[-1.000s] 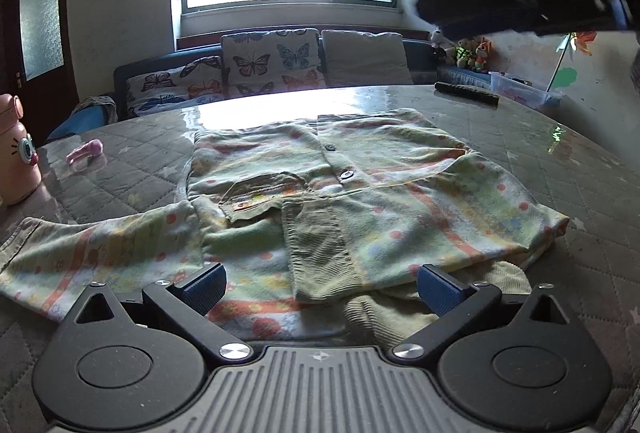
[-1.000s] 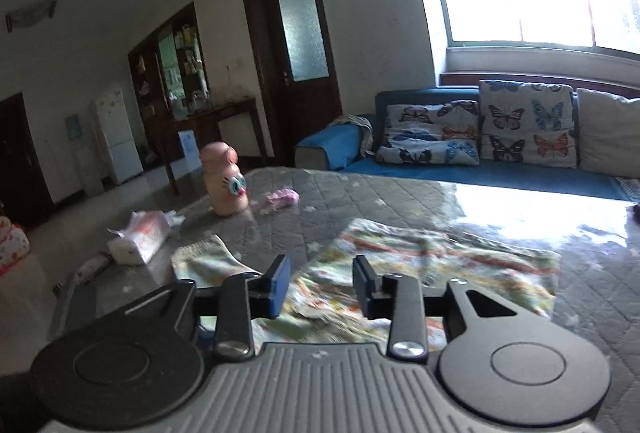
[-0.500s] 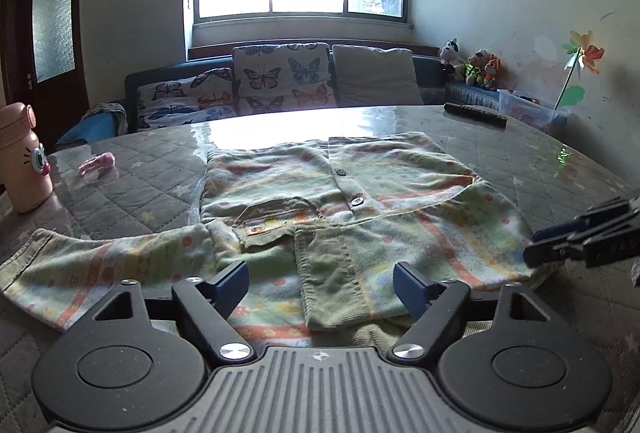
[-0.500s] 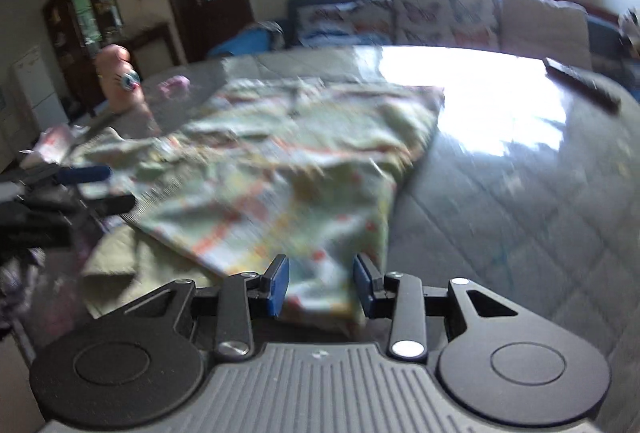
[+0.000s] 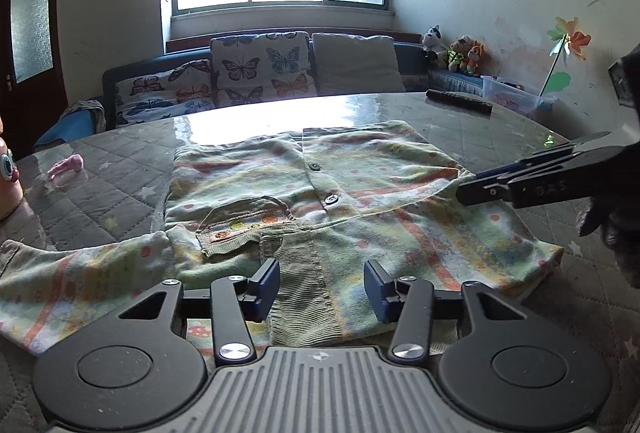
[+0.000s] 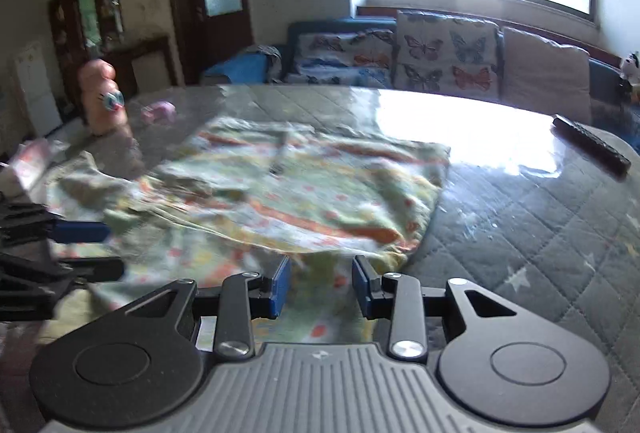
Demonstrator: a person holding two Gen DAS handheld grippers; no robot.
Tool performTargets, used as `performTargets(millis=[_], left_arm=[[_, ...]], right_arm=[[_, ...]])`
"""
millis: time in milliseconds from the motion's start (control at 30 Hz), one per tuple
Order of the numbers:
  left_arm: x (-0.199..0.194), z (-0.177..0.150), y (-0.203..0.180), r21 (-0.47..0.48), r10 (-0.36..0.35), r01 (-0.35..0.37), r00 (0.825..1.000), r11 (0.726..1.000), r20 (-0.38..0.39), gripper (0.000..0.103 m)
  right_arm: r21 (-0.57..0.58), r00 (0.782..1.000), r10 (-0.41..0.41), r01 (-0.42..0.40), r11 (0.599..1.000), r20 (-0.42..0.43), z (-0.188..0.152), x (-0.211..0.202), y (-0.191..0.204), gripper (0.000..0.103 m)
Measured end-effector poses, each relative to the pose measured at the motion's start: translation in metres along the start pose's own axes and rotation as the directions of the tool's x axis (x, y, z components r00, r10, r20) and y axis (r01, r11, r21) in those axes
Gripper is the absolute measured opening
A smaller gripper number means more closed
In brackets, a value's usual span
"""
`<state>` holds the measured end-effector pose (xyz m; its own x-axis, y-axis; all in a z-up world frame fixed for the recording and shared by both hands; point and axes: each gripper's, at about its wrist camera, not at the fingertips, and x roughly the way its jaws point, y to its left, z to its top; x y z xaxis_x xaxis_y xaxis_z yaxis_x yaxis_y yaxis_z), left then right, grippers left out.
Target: Fold clothes
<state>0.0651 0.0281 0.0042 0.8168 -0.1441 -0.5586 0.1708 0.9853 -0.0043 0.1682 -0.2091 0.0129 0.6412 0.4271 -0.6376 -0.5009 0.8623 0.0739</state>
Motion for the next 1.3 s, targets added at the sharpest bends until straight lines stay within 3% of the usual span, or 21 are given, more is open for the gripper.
performTargets(millis=[167,300,433,600,667,833,1167,1300], left_arm=[[0.007,-0.005,0.007,-0.002,0.009,-0.009,1.000,1.000,-0.026,0.047],[0.006,-0.002,0.010,-0.018,0.018,-0.018,1.000,1.000,-0.013,0.047],[0.012,0.000,0.013,-0.033,0.044,-0.045,0.999,0.998,-0.022,0.047],[0.017,-0.001,0.018,-0.016,0.098,-0.098,0.995,0.995,-0.034,0.049],[0.014,0.000,0.019,-0.021,0.104,-0.104,0.994,0.994,-0.028,0.048],[0.001,-0.001,0.009,-0.002,0.079,-0.079,0.997,0.997,0.000,0.066],[-0.005,-0.015,-0.003,0.029,0.073,-0.072,0.997,0.997,-0.014,0.081],[-0.010,-0.020,-0.002,0.028,0.073,-0.073,0.997,0.997,-0.012,0.084]], right_arm=[[0.037,0.998,-0.063,0.064,0.997,-0.023,-0.008,0.001,-0.014,0.030],[0.036,0.998,-0.059,0.059,0.998,0.017,-0.003,-0.006,-0.013,0.031],[-0.005,0.999,-0.036,0.036,0.999,0.021,0.001,0.001,-0.002,0.048],[-0.039,0.999,-0.040,0.039,0.998,-0.014,-0.004,0.012,0.001,0.051],[-0.052,0.999,-0.043,0.042,0.998,-0.006,-0.004,0.007,0.004,0.065],[-0.102,1.000,-0.010,0.012,0.995,0.016,-0.006,-0.008,0.021,0.083],[-0.188,1.000,0.015,-0.016,0.982,-0.005,-0.027,-0.010,0.057,0.093],[-0.152,1.000,0.023,-0.022,0.988,0.004,-0.034,-0.024,0.052,0.093]])
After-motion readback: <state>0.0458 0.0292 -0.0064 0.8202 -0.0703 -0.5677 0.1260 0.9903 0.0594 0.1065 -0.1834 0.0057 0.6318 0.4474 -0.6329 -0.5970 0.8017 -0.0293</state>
